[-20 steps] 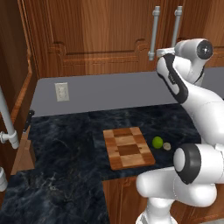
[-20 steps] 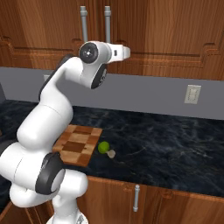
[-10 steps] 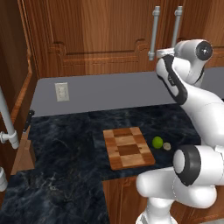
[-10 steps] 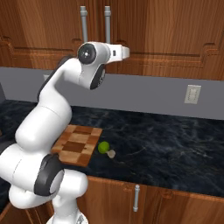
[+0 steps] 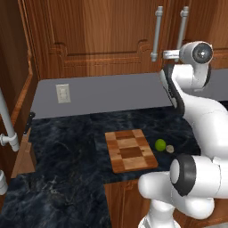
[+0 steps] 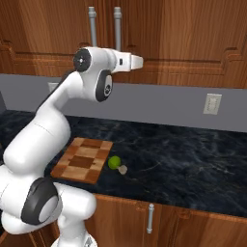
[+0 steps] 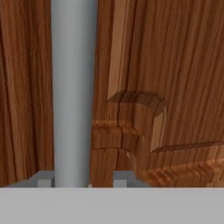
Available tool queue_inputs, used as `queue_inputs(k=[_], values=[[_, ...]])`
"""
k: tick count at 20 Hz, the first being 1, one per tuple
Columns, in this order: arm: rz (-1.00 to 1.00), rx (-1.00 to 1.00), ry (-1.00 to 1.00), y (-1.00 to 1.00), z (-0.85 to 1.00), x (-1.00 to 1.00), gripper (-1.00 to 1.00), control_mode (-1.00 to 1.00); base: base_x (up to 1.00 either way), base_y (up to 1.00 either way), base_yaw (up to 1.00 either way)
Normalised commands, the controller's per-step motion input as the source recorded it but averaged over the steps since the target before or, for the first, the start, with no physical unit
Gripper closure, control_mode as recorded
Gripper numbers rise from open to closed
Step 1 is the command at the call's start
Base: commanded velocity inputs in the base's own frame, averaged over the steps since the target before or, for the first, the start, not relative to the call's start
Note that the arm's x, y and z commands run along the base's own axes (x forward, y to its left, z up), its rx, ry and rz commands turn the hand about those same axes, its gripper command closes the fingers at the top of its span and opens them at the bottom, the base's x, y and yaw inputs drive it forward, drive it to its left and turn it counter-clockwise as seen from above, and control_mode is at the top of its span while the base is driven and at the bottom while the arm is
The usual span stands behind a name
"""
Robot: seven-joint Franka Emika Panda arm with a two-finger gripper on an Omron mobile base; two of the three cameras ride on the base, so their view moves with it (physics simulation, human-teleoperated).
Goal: Open the cabinet. Place the bowl and condiment on the counter. Then place the lime and garlic on the cutting board.
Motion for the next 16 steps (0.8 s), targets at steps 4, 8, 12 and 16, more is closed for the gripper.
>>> queue_inputs(k=[4,8,12,16], values=[[-0.18,0.07,0.00,-0.62,0.00,-0.96,1.00,-1.00,0.00,0.00,0.00],[-0.19,0.09,0.04,-0.66,0.00,-1.00,1.00,-1.00,0.00,0.00,0.00],[-0.18,0.09,0.11,-0.63,0.00,-1.00,1.00,-1.00,0.00,0.00,0.00],[-0.19,0.12,0.10,-0.74,0.00,-1.00,1.00,-1.00,0.00,0.00,0.00]])
